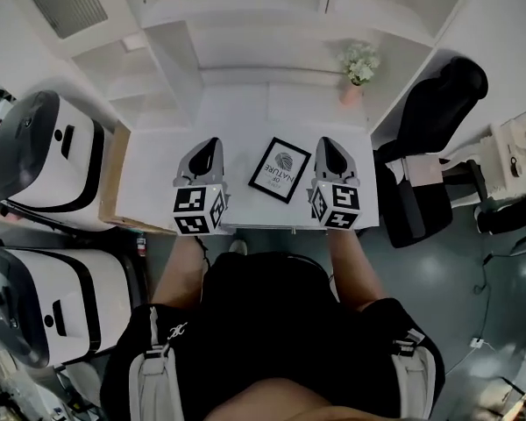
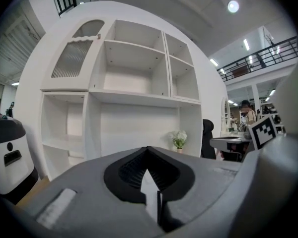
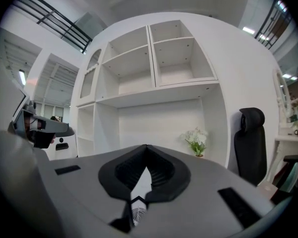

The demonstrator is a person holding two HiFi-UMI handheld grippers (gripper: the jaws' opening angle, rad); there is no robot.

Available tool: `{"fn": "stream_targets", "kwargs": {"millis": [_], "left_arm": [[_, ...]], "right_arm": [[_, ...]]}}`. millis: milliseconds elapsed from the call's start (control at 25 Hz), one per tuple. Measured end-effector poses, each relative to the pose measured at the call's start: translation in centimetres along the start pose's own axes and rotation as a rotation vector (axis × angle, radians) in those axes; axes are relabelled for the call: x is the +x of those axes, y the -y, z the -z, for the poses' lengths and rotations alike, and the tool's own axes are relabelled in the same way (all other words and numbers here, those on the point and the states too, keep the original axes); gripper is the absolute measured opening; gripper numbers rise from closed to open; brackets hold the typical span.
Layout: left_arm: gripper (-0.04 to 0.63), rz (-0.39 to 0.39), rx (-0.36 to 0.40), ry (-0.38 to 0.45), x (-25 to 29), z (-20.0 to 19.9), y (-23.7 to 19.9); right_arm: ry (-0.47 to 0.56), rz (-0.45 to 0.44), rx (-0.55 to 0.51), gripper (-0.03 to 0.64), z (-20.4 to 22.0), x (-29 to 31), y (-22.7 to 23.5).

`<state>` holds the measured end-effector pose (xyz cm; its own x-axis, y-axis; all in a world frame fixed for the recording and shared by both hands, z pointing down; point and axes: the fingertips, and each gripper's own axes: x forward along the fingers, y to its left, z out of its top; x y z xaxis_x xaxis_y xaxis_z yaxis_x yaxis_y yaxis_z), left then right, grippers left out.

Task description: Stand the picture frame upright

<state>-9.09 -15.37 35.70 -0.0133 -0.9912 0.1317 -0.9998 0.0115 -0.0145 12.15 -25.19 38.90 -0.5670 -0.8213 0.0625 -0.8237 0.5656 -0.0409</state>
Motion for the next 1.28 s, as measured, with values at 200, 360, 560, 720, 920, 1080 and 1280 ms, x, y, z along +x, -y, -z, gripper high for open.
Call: {"fn": "stream_targets", "kwargs": {"millis": [200, 360, 560, 720, 920, 1080, 1280], "left_arm": [[0.014, 0.086, 0.033, -0.012, 3.0, 0.0, -2.0], [0.014, 0.153, 0.028, -0.045, 4.9, 1.3, -2.8], [0.014, 0.232, 0.009, -0.094, 6.6, 2.9, -3.5], [0.014, 0.298, 0.015, -0.129, 7.2, 4.0, -3.5], [0.094, 0.431, -0.040, -0.191, 7.8, 5.7, -3.1], [0.259, 0.526, -0.062, -0.258, 8.4, 7.3, -2.6], [0.259, 0.546, -0.069, -0.327, 9.1, 9.6, -3.3]], "right_arm": [[-0.020, 0.126, 0.021, 0.000, 0.9, 0.1, 1.0], [-0.044, 0.232, 0.048, 0.000, 2.2, -0.8, 2.3], [-0.066, 0.339, 0.071, 0.000, 3.4, -2.2, 3.2], [-0.091, 0.383, 0.094, 0.000, 4.7, -2.9, 3.3], [-0.150, 0.333, 0.186, 0.092, 7.1, -2.2, 2.2], [-0.196, 0.320, 0.252, 0.150, 8.9, -1.9, 2.1], [-0.233, 0.352, 0.296, 0.155, 11.0, -1.9, 2.2]]}}
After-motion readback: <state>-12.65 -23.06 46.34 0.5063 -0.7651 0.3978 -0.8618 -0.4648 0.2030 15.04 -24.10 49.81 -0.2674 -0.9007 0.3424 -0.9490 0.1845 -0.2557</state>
